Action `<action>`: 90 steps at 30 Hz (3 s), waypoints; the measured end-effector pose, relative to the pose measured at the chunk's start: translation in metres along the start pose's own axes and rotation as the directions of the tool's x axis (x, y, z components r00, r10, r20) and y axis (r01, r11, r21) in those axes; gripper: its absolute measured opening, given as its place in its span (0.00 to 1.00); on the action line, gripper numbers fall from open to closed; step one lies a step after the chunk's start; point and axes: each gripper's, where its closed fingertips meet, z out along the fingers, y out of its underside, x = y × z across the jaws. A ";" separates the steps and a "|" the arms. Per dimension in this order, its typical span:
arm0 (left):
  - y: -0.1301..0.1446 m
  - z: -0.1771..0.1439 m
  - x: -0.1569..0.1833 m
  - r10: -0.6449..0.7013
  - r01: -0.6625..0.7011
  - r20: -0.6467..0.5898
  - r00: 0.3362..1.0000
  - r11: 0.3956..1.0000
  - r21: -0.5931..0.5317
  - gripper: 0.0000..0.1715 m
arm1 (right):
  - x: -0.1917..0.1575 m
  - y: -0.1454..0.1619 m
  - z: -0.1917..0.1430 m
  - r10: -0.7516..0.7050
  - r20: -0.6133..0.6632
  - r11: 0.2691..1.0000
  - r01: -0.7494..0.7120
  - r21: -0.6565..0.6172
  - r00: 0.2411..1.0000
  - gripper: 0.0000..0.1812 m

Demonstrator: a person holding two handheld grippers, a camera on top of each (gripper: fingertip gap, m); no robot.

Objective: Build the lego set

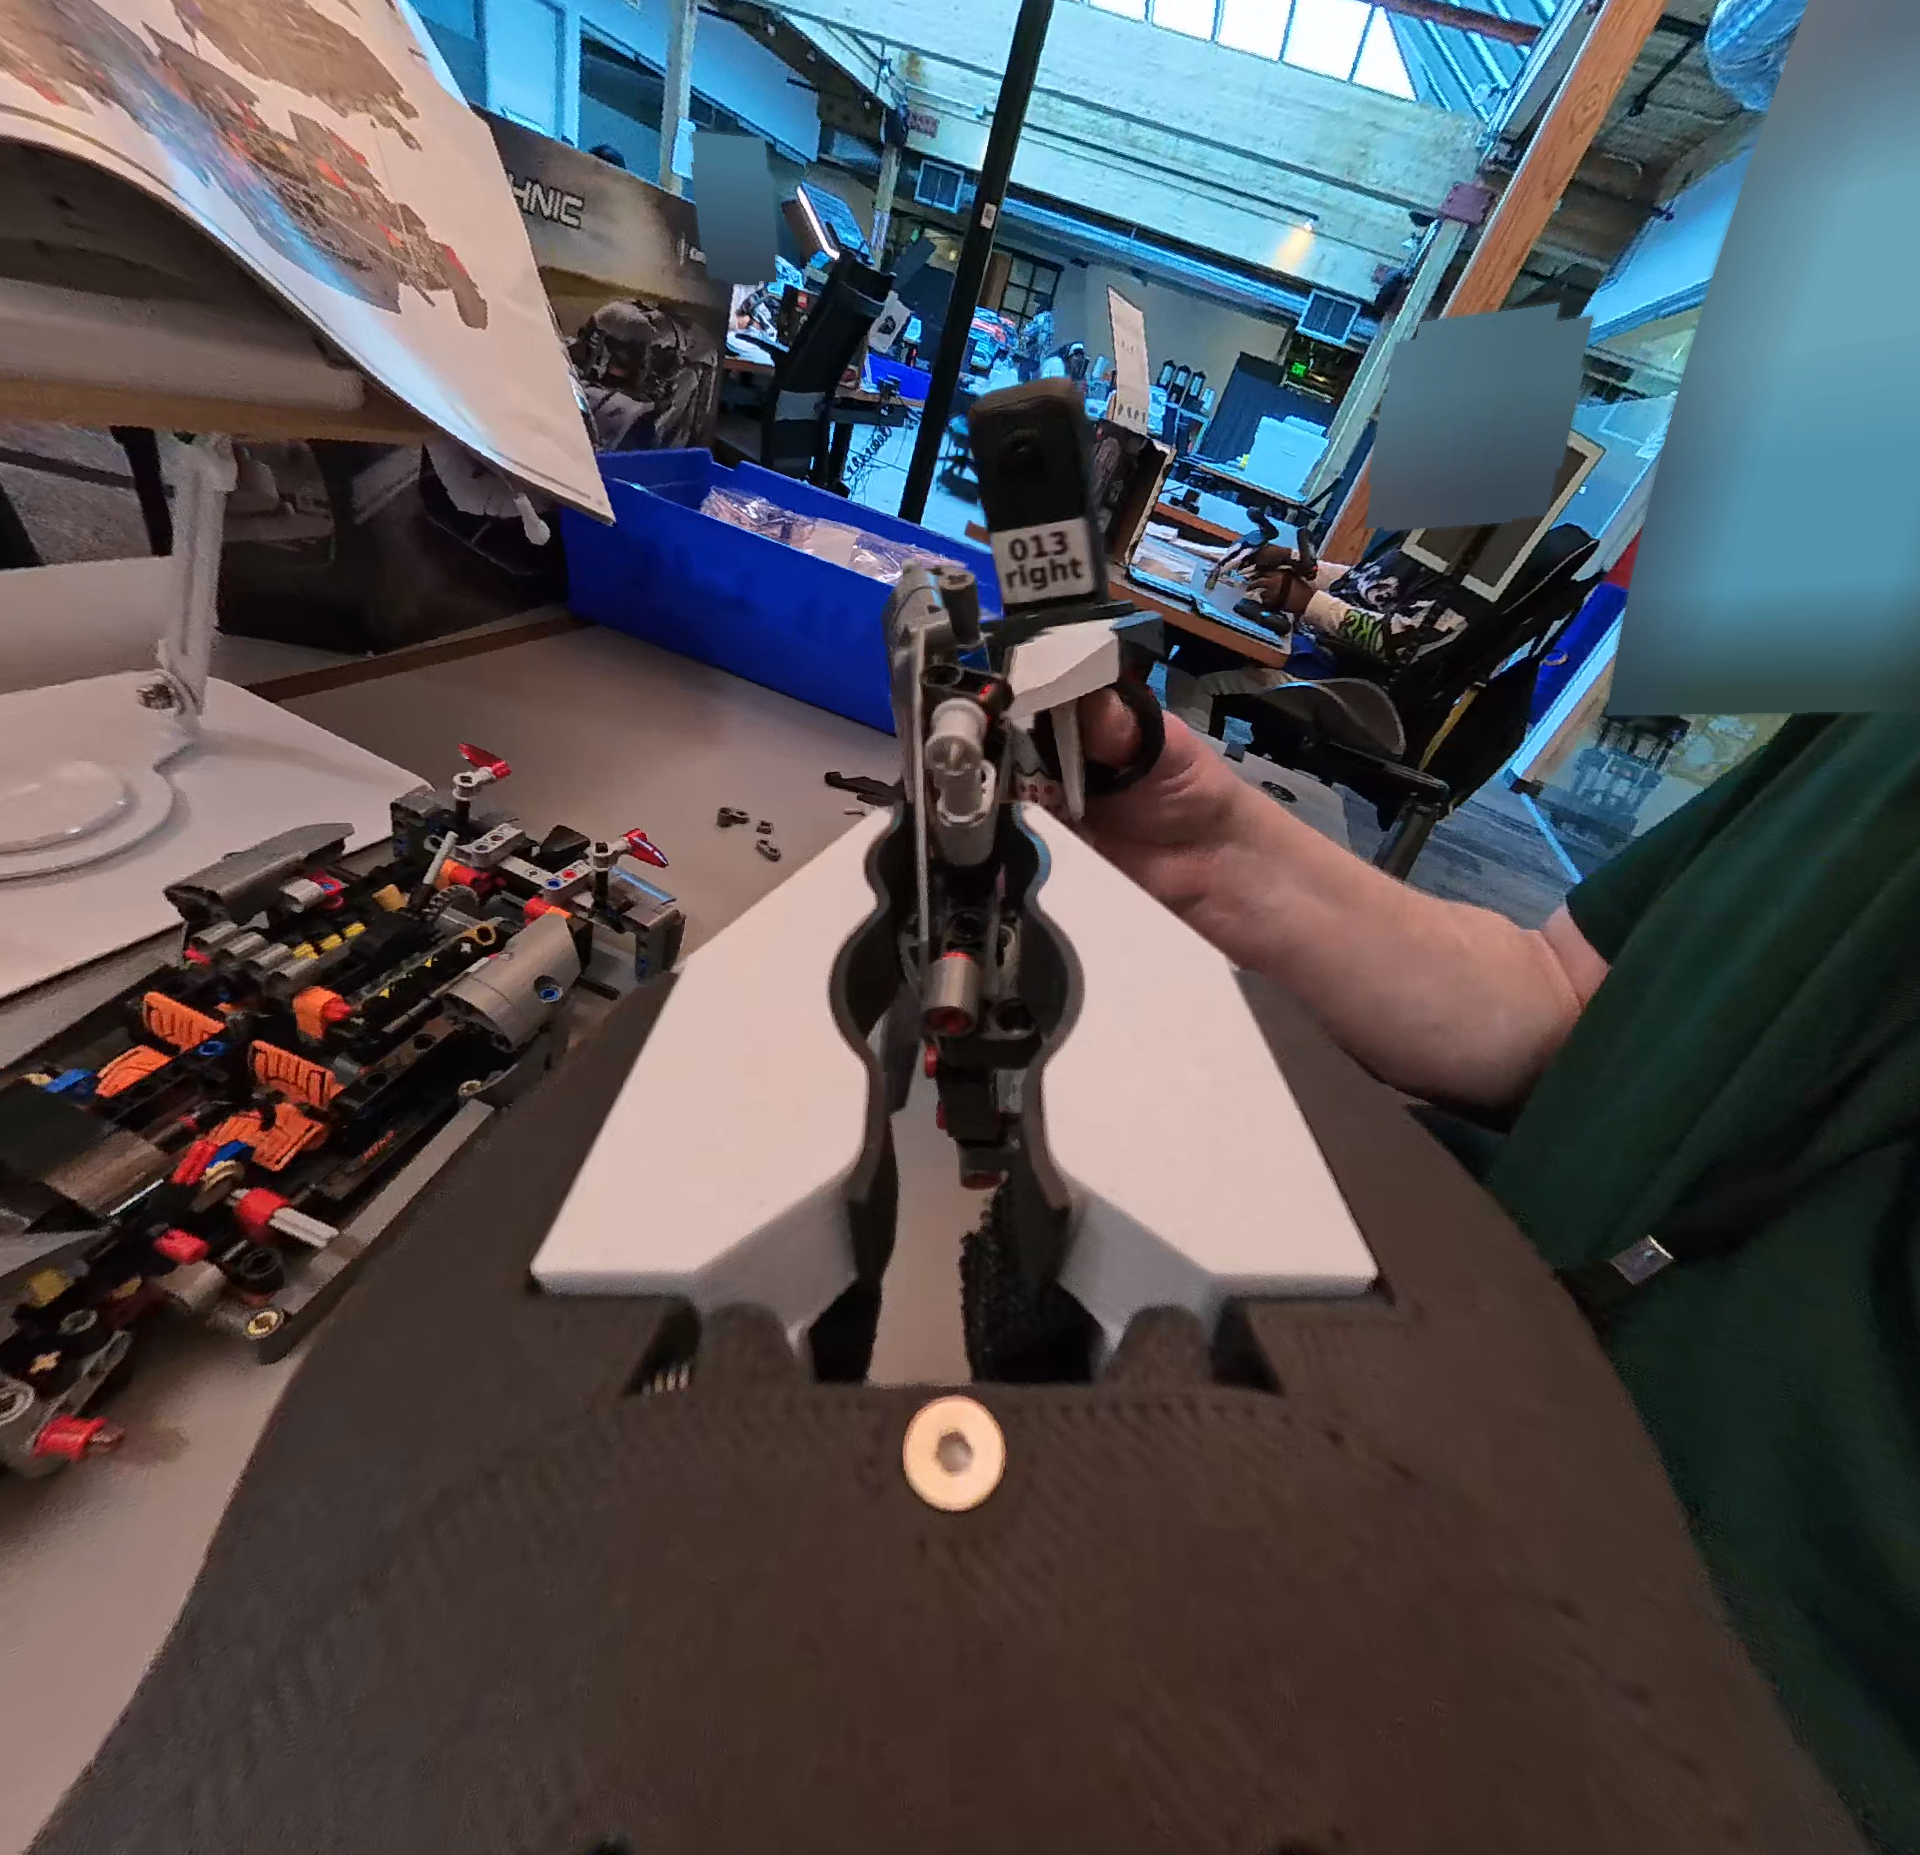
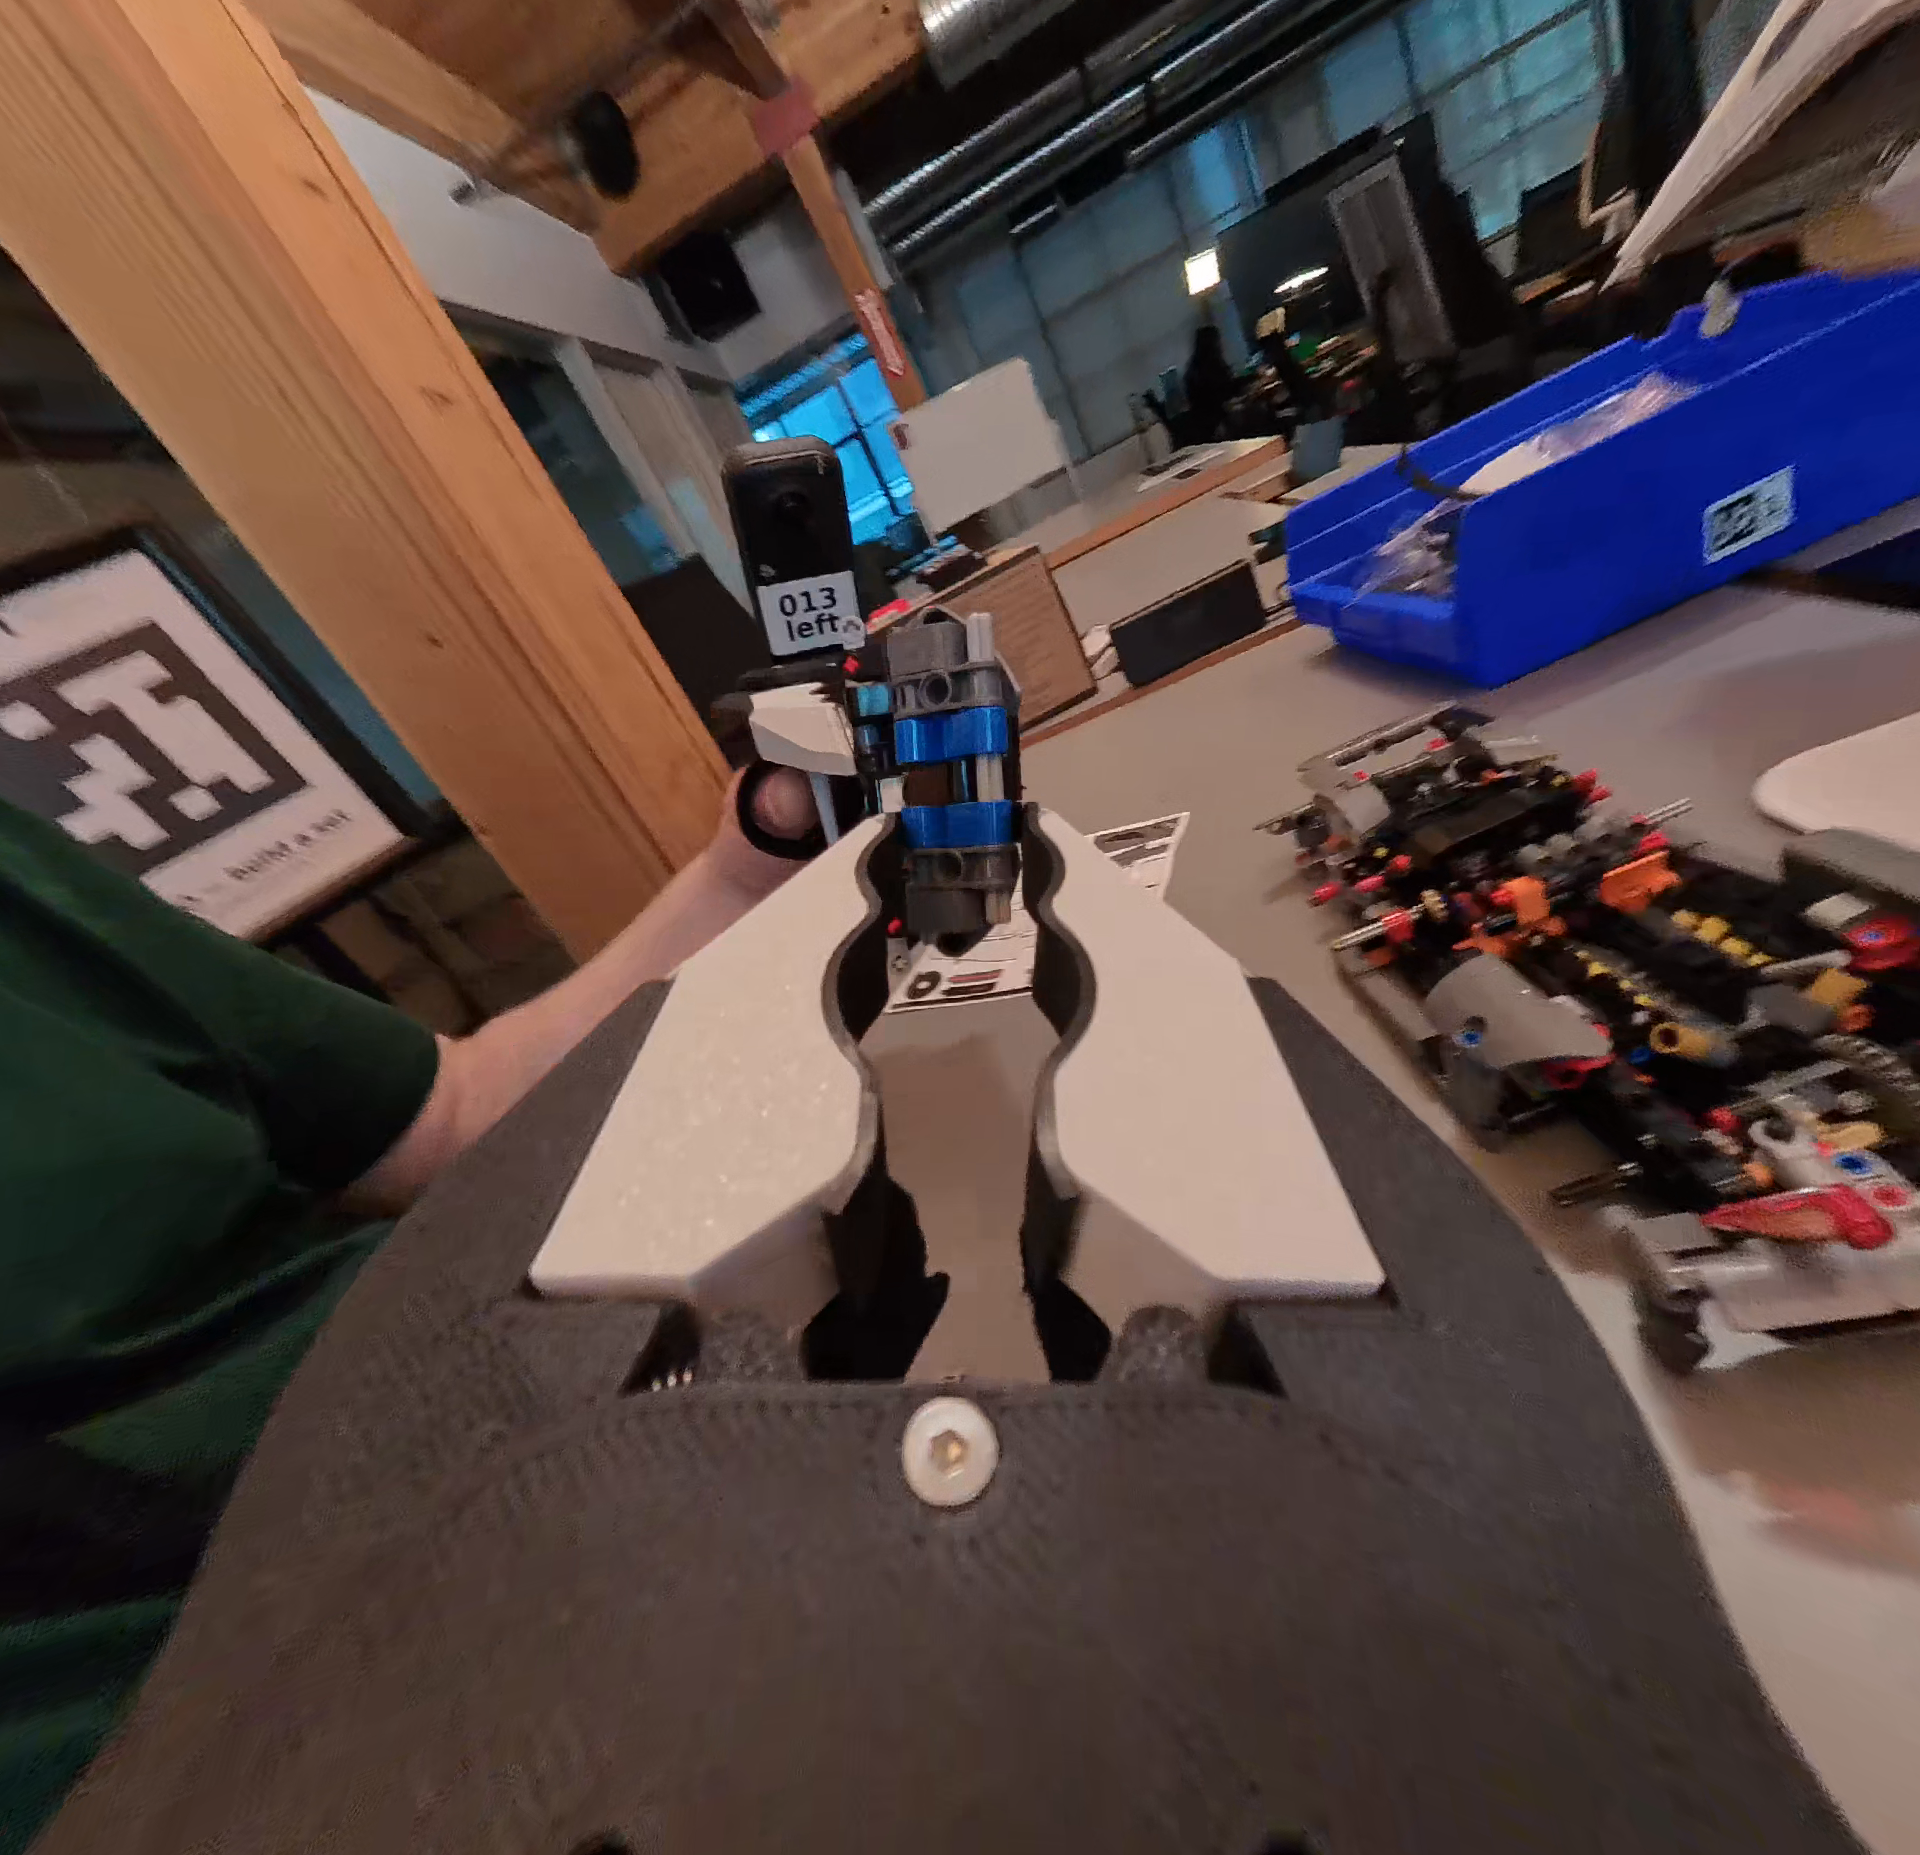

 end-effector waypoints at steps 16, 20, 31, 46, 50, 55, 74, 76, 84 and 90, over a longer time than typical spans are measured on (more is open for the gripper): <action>0.010 0.002 -0.009 0.032 -0.032 -0.001 1.000 0.999 -0.044 0.09 | 0.011 0.002 -0.001 -0.151 -0.134 0.988 0.146 -0.041 0.980 0.06; 0.010 0.005 -0.018 0.045 -0.047 -0.022 0.999 0.996 -0.070 0.08 | 0.015 0.003 -0.001 -0.136 -0.132 0.991 0.133 -0.030 0.982 0.13; 0.023 0.011 -0.034 0.019 -0.022 -0.117 0.993 0.999 -0.028 0.09 | 0.033 0.010 -0.006 -0.160 -0.199 0.987 0.153 -0.046 0.967 0.05; 0.025 0.012 -0.040 0.007 -0.008 -0.086 0.996 1.000 -0.005 0.08 | 0.031 0.008 -0.006 -0.252 -0.254 0.968 0.237 -0.088 0.934 0.04; 0.025 0.012 -0.040 0.004 -0.003 -0.090 0.996 1.000 0.003 0.08 | 0.030 0.007 -0.006 -0.263 -0.259 0.965 0.248 -0.089 0.929 0.04; 0.022 0.009 -0.036 0.031 -0.027 -0.118 0.993 0.999 0.033 0.08 | 0.023 0.004 -0.003 -0.329 -0.257 0.944 0.315 -0.096 0.909 0.04; 0.014 -0.001 -0.040 0.037 -0.027 -0.116 0.993 0.996 0.082 0.08 | 0.014 -0.025 -0.022 -0.373 -0.318 0.923 0.385 -0.030 0.871 0.06; 0.011 -0.005 -0.040 0.039 -0.028 -0.111 0.993 0.995 0.095 0.08 | 0.006 -0.032 -0.028 -0.366 -0.312 0.925 0.379 -0.020 0.877 0.07; 0.011 -0.004 -0.036 0.027 -0.016 -0.133 0.991 0.996 0.083 0.08 | -0.023 -0.007 -0.062 -0.351 -0.316 0.931 0.293 -0.219 0.881 0.09; 0.018 0.002 -0.035 0.015 -0.010 -0.130 0.991 0.999 0.042 0.08 | -0.035 0.029 -0.077 -0.387 -0.339 0.894 0.260 -0.364 0.857 0.08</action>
